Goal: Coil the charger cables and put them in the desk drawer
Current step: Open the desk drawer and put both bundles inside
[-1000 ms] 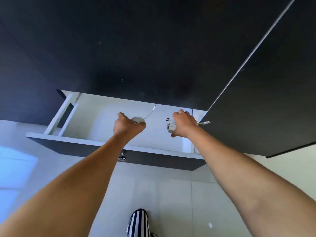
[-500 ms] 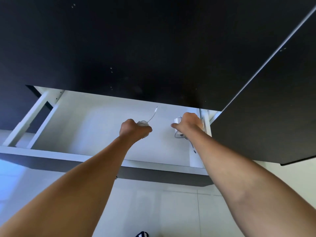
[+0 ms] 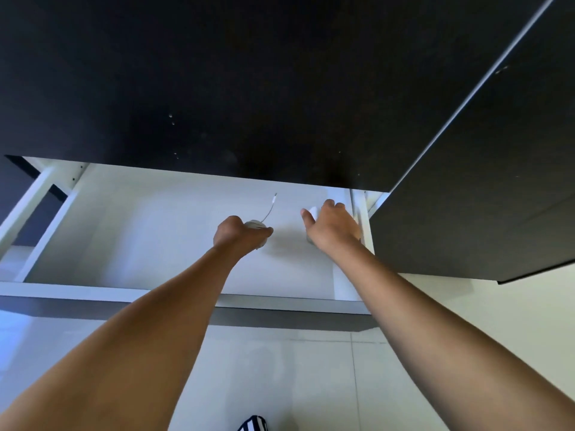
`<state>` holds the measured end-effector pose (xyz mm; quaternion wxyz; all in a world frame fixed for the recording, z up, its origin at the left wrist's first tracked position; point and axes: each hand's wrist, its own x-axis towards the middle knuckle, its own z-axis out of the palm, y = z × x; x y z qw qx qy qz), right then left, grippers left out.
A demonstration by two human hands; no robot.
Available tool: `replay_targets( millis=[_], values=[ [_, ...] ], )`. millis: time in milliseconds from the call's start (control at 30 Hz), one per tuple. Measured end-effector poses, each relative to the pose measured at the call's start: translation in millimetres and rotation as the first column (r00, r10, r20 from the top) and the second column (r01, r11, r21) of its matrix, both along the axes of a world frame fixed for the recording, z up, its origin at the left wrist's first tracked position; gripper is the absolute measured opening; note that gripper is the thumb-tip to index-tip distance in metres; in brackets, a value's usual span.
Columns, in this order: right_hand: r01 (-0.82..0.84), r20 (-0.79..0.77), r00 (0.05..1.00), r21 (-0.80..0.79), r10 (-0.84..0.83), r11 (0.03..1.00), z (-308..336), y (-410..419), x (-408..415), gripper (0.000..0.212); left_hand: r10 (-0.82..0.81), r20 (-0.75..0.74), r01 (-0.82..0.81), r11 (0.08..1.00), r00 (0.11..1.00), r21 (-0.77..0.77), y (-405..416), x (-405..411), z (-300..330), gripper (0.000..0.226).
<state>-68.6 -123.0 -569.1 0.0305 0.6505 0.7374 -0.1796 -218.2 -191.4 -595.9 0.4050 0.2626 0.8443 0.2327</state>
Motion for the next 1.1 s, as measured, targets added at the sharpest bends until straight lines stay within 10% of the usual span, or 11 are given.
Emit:
replay_targets(
  millis=[333, 1100],
  values=[
    [-0.248, -0.017, 0.969, -0.011, 0.248, 0.969, 37.0, -106.0, 48.4, 0.072, 0.074, -0.002, -0.074, 0.995, 0.997, 0.069, 20.0, 41.4, 14.2, 0.040],
    [-0.189, -0.033, 0.982, -0.053, 0.187, 0.981, 28.8, -107.8, 52.1, 0.065, -0.077, -0.197, 0.079, 0.997, 0.977, 0.004, -2.0, 54.3, 34.9, 0.062]
  ],
)
